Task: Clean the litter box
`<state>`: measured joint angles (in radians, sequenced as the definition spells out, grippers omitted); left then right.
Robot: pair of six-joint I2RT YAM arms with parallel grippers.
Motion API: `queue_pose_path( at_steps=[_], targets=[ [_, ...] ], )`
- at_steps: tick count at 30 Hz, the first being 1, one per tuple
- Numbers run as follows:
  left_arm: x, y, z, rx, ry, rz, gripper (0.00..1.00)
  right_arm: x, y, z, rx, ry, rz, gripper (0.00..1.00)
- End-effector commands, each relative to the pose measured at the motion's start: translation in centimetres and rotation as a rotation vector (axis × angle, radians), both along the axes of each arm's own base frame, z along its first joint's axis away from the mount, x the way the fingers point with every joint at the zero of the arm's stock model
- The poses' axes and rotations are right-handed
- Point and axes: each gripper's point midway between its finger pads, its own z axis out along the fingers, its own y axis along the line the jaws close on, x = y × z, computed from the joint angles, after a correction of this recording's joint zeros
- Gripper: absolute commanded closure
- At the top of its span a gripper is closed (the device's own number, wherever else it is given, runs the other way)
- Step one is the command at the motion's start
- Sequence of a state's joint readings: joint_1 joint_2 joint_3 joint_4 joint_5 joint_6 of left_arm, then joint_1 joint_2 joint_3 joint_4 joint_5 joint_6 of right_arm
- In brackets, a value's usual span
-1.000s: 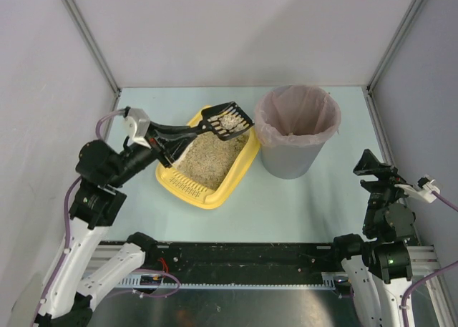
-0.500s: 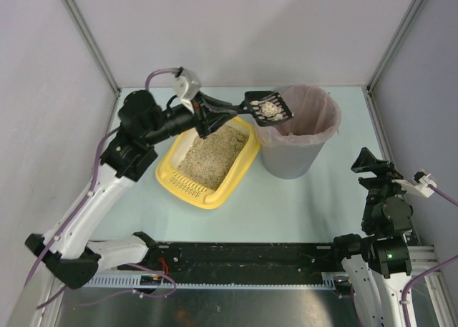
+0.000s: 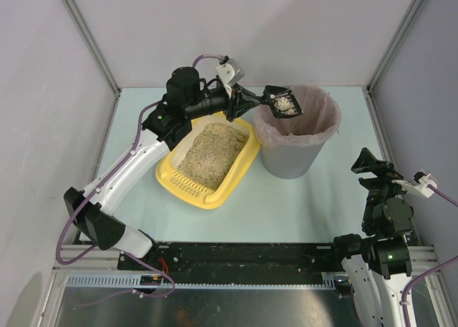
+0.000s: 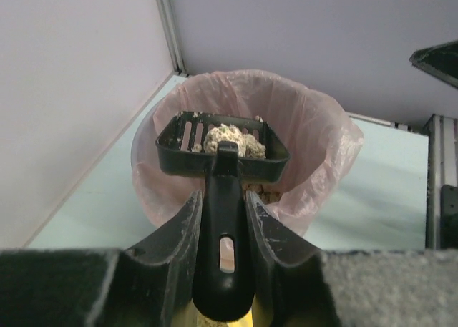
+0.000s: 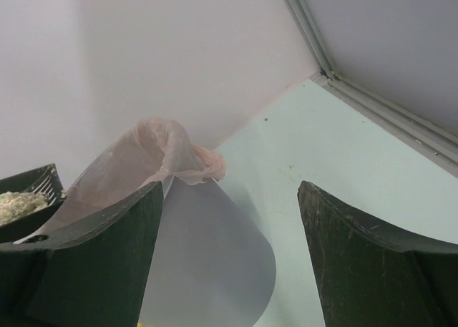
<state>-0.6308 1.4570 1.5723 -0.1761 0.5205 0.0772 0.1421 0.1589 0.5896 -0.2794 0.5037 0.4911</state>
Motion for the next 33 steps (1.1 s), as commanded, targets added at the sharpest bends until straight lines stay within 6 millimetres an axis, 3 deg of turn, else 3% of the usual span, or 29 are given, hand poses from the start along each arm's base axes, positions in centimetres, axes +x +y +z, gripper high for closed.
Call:
queue_pose_path(
  at_steps=[1,8,18,33],
  targets=[
    [-0.8,-1.2,3.5,0.004,-0.235,-0.114,1.00,-0.2,-0.3,1.7,-0.018,-0.033,-0.017,0.19],
    [0.5,-2.5,2.2,0.095,-0.380,-0.131,1.00,-0.3,-0.5,1.7,-0.030,-0.030,-0.025,0.19],
    [1.7,-4.7,-2.0,0.352,-0.576,-0.120,1.00,0.3,-0.4,1.2,-0.038,-0.016,-0.026,0.18],
    [0.8,-5.3,-1.5,0.585,-0.884,-0.036,1.00,1.2,-0.1,0.5,-0.044,0.011,-0.012,0.18]
  ],
)
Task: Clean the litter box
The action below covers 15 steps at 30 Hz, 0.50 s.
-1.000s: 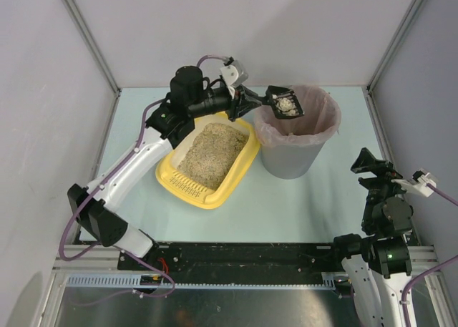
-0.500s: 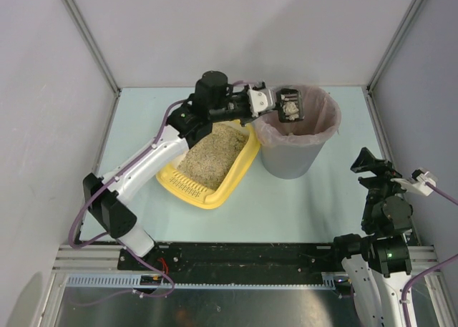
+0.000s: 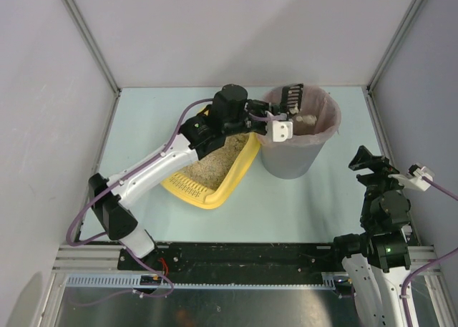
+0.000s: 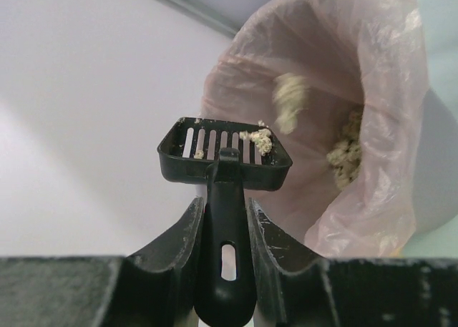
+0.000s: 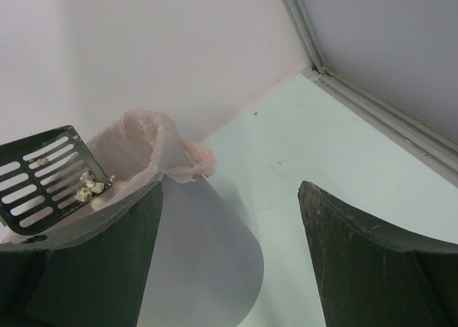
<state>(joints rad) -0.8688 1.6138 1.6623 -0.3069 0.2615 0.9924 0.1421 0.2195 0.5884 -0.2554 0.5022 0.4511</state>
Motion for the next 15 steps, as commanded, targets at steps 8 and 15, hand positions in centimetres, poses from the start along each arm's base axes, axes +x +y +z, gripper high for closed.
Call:
queue_pose_path(
  at_steps=[8,15],
  targets=[
    [-1.2,0.6,2.4,0.140,-0.328,0.061,1.00,0.1,-0.1,1.2,-0.001,-0.041,-0.004,0.18],
    [-1.2,0.4,0.5,0.184,-0.323,0.075,1.00,0.1,-0.1,1.2,-0.004,-0.039,-0.005,0.18]
  ],
)
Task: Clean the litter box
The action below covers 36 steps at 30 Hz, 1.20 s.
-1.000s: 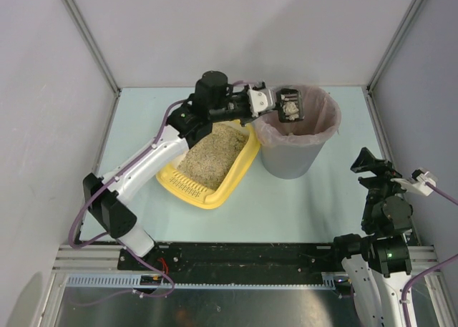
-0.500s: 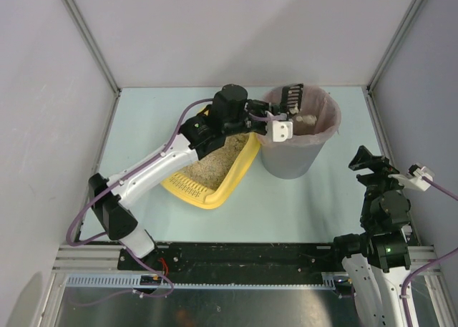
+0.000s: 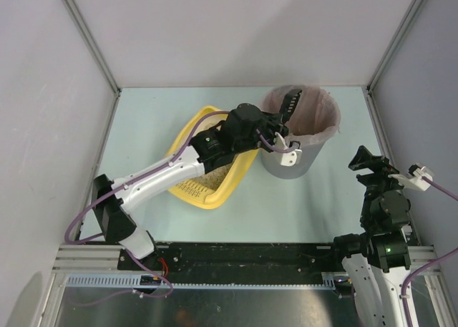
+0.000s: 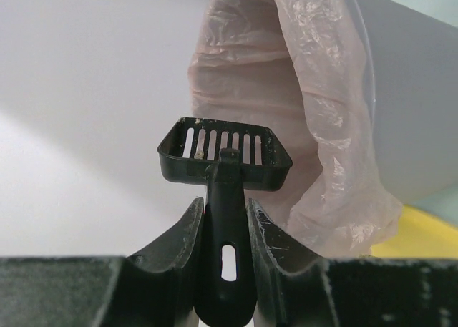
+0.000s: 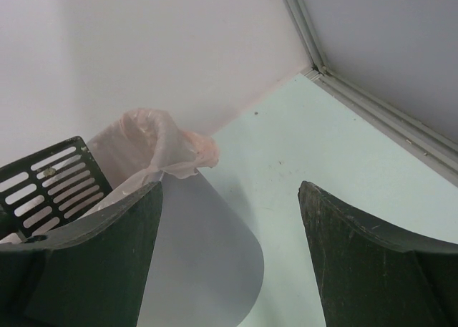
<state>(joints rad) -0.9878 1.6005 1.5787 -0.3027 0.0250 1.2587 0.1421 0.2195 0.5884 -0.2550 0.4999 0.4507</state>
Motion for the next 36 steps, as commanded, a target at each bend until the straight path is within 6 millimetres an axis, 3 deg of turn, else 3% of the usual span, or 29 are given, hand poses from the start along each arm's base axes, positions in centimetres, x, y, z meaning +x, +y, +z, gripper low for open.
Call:
queue_pose_path(
  at_steps=[1,4,9,12,16,17,19,22,24,30,36],
  targets=[
    [-0.2,0.9,2.6,-0.032,-0.081,0.023,1.00,0.0,-0.2,1.1,-0.004,-0.038,-0.009,0.18],
    [-0.8,0.9,2.5,-0.008,-0.110,0.023,1.00,0.1,-0.1,1.1,-0.001,-0.038,-0.004,0.18],
    [-1.4,1.4,6.9,-0.078,-0.207,0.047,1.00,0.1,0.0,1.1,0.000,-0.042,0.003,0.18],
    [-2.4,1.5,8.0,-0.127,-0.192,0.022,1.00,-0.1,0.0,1.3,0.001,-0.049,0.000,0.18],
    [-3.4,1.1,3.9,-0.068,-0.132,0.010,1.00,-0.1,0.0,1.2,0.006,-0.048,0.000,0.18],
    [-3.6,1.0,1.7,-0.032,-0.108,0.009,1.00,-0.1,0.0,1.1,0.008,-0.049,-0.001,0.18],
    [-4.3,0.9,-0.8,-0.010,-0.058,0.008,1.00,0.2,0.2,1.0,0.008,-0.045,0.008,0.18],
    [-4.5,0.9,-2.6,0.011,-0.032,0.017,1.00,0.5,0.4,0.8,0.004,-0.037,0.019,0.18],
    [-4.3,0.9,-2.6,0.017,-0.041,0.021,1.00,0.4,0.3,0.8,0.000,-0.037,0.017,0.18],
    [-3.6,0.8,2.2,-0.058,-0.114,0.051,1.00,0.1,0.1,1.0,0.000,-0.045,0.004,0.18],
    [-3.3,2.0,7.1,-0.185,-0.159,0.111,1.00,-0.3,-0.2,1.1,-0.009,-0.051,-0.006,0.18]
  ],
)
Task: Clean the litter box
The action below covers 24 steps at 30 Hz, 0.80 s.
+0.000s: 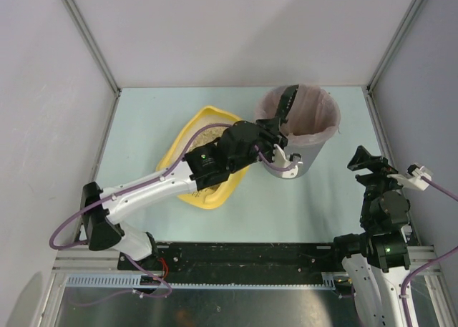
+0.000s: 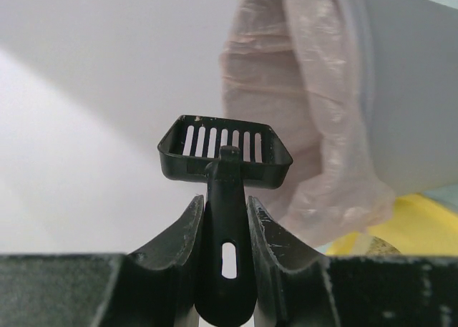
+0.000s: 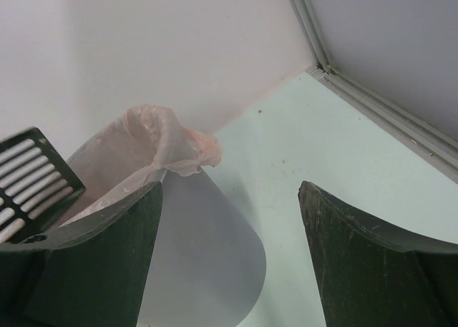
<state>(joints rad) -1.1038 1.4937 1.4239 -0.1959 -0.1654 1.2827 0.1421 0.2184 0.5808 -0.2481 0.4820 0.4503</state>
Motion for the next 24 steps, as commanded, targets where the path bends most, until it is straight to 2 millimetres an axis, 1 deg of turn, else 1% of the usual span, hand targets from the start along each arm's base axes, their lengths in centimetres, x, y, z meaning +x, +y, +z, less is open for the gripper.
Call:
queue_pose_path(
  at_steps=[1,2,3,5,8,11,12,15,16,17,18,19,20,21,22,23,24],
  targets=[
    [-0.2,1.1,7.0,-0.200,-0.058,0.037,1.00,-0.4,-0.5,1.2,-0.008,-0.048,-0.024,0.18],
    [-0.5,1.0,7.1,-0.216,-0.042,0.019,1.00,-0.4,-0.6,1.2,-0.006,-0.049,-0.027,0.18],
    [-0.9,1.3,7.6,-0.255,-0.015,0.017,1.00,-0.4,-0.5,1.3,-0.006,-0.050,-0.026,0.18],
    [-1.3,1.2,7.5,-0.287,0.022,0.003,1.00,-0.4,-0.5,1.2,-0.006,-0.047,-0.026,0.18],
    [-1.8,1.4,8.2,-0.367,0.097,0.009,1.00,-0.5,-0.6,1.3,-0.008,-0.051,-0.028,0.18],
    [-1.0,2.4,9.1,-0.444,0.141,0.088,1.00,-0.7,-0.7,1.4,-0.011,-0.055,-0.033,0.18],
    [-0.2,3.2,9.1,-0.479,0.159,0.154,1.00,-0.7,-0.7,1.3,-0.010,-0.054,-0.034,0.18],
    [0.6,4.9,10.9,-0.630,0.203,0.240,1.00,-0.7,-0.6,1.4,-0.003,-0.058,-0.030,0.18],
    [0.7,5.3,10.4,-0.657,0.221,0.259,1.00,-0.6,-0.6,1.3,-0.002,-0.056,-0.028,0.18],
    [0.2,6.7,11.7,-0.722,0.228,0.257,1.00,-0.5,-0.5,1.3,-0.001,-0.055,-0.024,0.18],
    [0.2,7.5,12.8,-0.822,0.245,0.255,1.00,-0.5,-0.5,1.4,-0.001,-0.058,-0.022,0.18],
    [0.2,8.4,11.8,-0.847,0.260,0.280,1.00,-0.5,-0.5,1.3,-0.003,-0.055,-0.022,0.18],
    [0.0,9.3,12.0,-0.891,0.273,0.283,1.00,-0.4,-0.5,1.3,-0.005,-0.051,-0.024,0.18],
    [-0.5,11.6,13.6,-1.005,0.299,0.283,1.00,-0.4,-0.6,1.2,-0.007,-0.047,-0.030,0.18],
    [-0.5,12.3,12.0,-1.019,0.331,0.305,1.00,-0.4,-0.8,1.2,-0.009,-0.046,-0.038,0.18],
    [-0.7,13.1,11.7,-1.054,0.358,0.311,1.00,-0.4,-0.9,1.1,-0.011,-0.040,-0.046,0.18],
    [-1.6,15.3,12.8,-1.155,0.382,0.301,1.00,-0.4,-1.1,1.0,-0.014,-0.036,-0.060,0.18]
  ],
)
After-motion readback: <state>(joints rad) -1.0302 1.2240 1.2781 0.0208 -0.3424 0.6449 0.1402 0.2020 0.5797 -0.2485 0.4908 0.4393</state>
